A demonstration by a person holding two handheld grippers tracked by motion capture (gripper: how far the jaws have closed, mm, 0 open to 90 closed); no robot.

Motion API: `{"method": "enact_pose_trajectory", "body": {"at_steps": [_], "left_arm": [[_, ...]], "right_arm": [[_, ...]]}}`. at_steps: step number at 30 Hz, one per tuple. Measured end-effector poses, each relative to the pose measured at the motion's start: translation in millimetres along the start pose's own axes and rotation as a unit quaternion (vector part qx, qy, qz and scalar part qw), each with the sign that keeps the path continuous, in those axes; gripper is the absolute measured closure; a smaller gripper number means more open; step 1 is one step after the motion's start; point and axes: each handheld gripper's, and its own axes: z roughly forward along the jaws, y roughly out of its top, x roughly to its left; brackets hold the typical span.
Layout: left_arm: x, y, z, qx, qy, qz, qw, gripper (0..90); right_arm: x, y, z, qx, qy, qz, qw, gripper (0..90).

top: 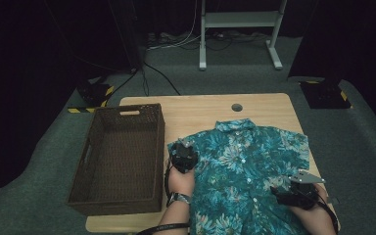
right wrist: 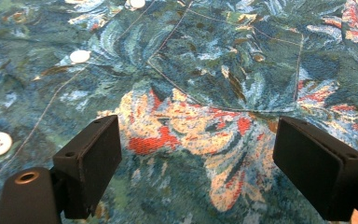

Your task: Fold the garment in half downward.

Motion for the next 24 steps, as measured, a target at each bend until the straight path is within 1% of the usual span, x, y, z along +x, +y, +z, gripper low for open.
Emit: {"method": "enact_pose_trajectory", "body": {"at_steps": [2,4,6,8,9,11,13,15,17,18,20,22,24], "left_arm": [[-0.5,1.7,0.5,0.001,0.004,0.003,1.0000,77.2],[-1.0,3.6,2.1,0.005,0.017,0.007,0.9998,71.8],[-0.3,3.7,4.7,0.007,0.026,0.000,0.9996,68.6],[0.4,3.2,8.1,0.013,0.029,-0.005,0.9995,64.9],[1.2,3.4,10.2,0.016,0.034,-0.003,0.9993,62.2],[4.1,4.4,13.1,0.018,0.044,-0.008,0.9989,55.6],[7.7,6.2,16.9,0.020,0.044,-0.020,0.9986,49.8],[9.1,6.6,21.1,0.024,0.049,-0.017,0.9984,44.6],[11.7,6.7,24.1,0.027,0.056,-0.018,0.9979,41.4],[13.4,7.0,25.5,0.028,0.059,-0.022,0.9976,40.2],[16.6,8.4,29.1,0.031,0.065,-0.023,0.9971,38.0],[20.3,9.9,31.6,0.029,0.071,-0.028,0.9967,36.7],[23.1,10.6,33.3,0.033,0.076,-0.033,0.9960,35.7]], "right_arm": [[1.4,-0.2,-1.9,-0.002,0.000,-0.003,1.0000,15.8],[3.0,-0.1,-3.4,-0.004,0.001,-0.002,1.0000,15.9],[3.9,0.7,-4.2,-0.005,0.000,-0.008,1.0000,15.8],[4.7,1.7,-4.9,-0.008,0.001,-0.008,0.9999,15.8],[5.2,1.8,-4.6,-0.009,0.003,-0.006,0.9999,15.8],[6.7,1.6,-2.8,-0.005,0.006,-0.007,0.9999,15.8],[8.4,2.4,-1.9,-0.004,0.007,-0.013,0.9999,15.8],[8.6,3.5,-2.4,-0.008,0.008,-0.013,0.9998,15.8],[8.9,3.8,-2.1,-0.008,0.010,-0.010,0.9999,16.0],[9.3,3.8,-1.9,-0.006,0.011,-0.011,0.9999,16.2],[10.4,3.7,-1.4,-0.004,0.013,-0.015,0.9998,16.2],[11.2,5.0,-1.1,-0.006,0.012,-0.019,0.9997,16.1],[11.6,6.2,-1.6,-0.008,0.012,-0.017,0.9997,16.1]]}}
